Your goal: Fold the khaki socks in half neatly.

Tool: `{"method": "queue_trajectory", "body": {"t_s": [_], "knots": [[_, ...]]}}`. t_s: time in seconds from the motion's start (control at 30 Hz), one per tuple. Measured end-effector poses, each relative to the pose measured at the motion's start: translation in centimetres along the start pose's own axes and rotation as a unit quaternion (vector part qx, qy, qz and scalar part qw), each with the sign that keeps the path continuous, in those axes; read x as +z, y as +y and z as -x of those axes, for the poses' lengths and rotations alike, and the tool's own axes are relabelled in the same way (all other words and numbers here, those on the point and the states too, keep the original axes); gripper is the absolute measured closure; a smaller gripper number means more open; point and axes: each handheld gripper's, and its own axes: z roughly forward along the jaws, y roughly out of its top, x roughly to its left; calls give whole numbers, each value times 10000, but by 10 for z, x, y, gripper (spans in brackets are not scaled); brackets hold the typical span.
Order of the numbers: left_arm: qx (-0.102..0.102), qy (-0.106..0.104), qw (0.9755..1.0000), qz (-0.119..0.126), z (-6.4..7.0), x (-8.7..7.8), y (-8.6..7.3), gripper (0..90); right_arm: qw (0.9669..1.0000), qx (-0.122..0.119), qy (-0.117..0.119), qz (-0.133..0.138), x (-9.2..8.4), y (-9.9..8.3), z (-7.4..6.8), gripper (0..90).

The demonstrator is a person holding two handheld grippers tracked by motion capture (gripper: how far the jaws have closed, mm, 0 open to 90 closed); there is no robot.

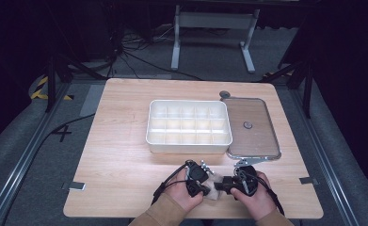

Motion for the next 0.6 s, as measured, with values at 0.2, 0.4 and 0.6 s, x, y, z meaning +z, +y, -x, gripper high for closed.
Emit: {"method": "queue_trajectory", "body": {"t_s": [0.2, 0.4, 0.6], "knots": [[21, 40, 10000, -6, 1, 0, 0, 895, 9987, 310, 406, -16, 4, -1, 6, 604], [18, 48, 10000, 3, 1, 1, 0, 895, 9966, 522, 643, 28, 7, -3, 8, 638], [24, 38, 10000, 5, 1, 1, 0, 893, 9966, 468, 680, 9, 7, -3, 8, 681]]}}
